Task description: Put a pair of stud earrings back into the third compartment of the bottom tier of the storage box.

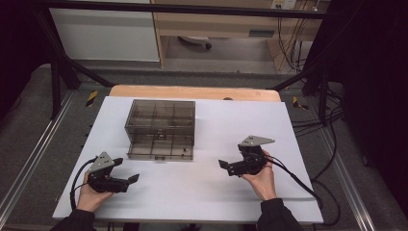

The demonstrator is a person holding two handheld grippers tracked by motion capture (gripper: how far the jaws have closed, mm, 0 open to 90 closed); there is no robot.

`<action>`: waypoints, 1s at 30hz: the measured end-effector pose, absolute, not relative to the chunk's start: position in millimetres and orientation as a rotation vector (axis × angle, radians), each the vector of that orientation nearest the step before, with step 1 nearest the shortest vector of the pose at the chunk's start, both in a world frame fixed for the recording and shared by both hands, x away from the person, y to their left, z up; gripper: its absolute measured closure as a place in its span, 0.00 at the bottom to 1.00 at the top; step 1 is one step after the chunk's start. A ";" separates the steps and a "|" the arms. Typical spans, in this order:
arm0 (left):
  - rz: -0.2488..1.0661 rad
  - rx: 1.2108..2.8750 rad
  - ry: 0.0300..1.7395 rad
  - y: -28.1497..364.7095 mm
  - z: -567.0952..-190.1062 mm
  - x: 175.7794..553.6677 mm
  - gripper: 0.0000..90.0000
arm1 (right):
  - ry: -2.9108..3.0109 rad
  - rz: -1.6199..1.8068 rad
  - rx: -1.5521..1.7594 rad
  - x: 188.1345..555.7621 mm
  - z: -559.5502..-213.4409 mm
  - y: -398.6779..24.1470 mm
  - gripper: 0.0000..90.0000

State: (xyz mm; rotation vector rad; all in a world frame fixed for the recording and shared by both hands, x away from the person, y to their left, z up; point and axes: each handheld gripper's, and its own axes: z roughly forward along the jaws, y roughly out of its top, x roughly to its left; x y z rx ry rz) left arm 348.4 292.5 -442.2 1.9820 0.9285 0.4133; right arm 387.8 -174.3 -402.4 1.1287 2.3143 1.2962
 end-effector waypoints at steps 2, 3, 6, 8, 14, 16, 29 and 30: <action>0.413 1.983 0.929 292.4 -442.5 348.5 0.07 | 2.306 1.299 1.139 384.4 -406.7 -183.7 0.01; 0.412 1.984 0.930 292.2 -442.6 348.5 0.07 | 2.304 1.303 1.137 382.9 -408.8 -188.7 0.01; 0.412 1.985 0.929 291.7 -442.7 348.5 0.07 | 2.293 1.320 1.160 377.0 -414.2 -203.0 0.01; 0.412 1.984 0.929 291.9 -442.7 348.5 0.07 | 2.280 1.329 1.175 373.0 -418.1 -211.9 0.01; 0.414 1.984 0.929 292.3 -442.7 348.6 0.07 | 2.273 1.317 1.189 361.9 -427.8 -236.0 0.00; 0.415 1.986 0.929 292.0 -442.8 348.6 0.07 | 2.270 1.319 1.201 358.8 -431.0 -243.4 0.00; 0.412 1.994 0.922 290.9 -442.9 347.7 0.07 | 2.242 1.333 1.259 349.3 -447.9 -276.2 0.00; 0.412 1.993 0.922 290.9 -442.8 347.6 0.07 | 2.242 1.332 1.253 349.4 -448.3 -277.2 0.00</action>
